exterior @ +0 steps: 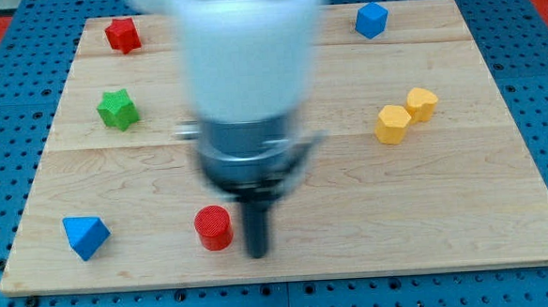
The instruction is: Move the red circle diagonally bottom right to the red star
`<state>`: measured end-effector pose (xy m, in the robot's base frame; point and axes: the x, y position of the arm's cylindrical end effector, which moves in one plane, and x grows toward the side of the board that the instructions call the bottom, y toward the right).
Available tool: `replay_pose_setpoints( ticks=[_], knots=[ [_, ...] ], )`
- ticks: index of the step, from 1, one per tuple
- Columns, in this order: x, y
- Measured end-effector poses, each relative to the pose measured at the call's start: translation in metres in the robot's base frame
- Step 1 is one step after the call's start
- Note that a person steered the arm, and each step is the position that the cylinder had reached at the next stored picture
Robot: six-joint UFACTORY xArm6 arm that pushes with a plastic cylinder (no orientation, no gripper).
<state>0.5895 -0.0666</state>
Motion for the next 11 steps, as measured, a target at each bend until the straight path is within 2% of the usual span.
replay_pose_setpoints(
  ticks=[1,2,4,7,8,9,10,11],
  knots=[
    [0.000,-0.039],
    [-0.033,-0.037],
    [-0.043,-0.079],
    [-0.115,-0.148],
    [-0.144,-0.115],
    [-0.149,-0.031],
    [-0.150,0.091],
    [-0.150,0.107]
  ],
)
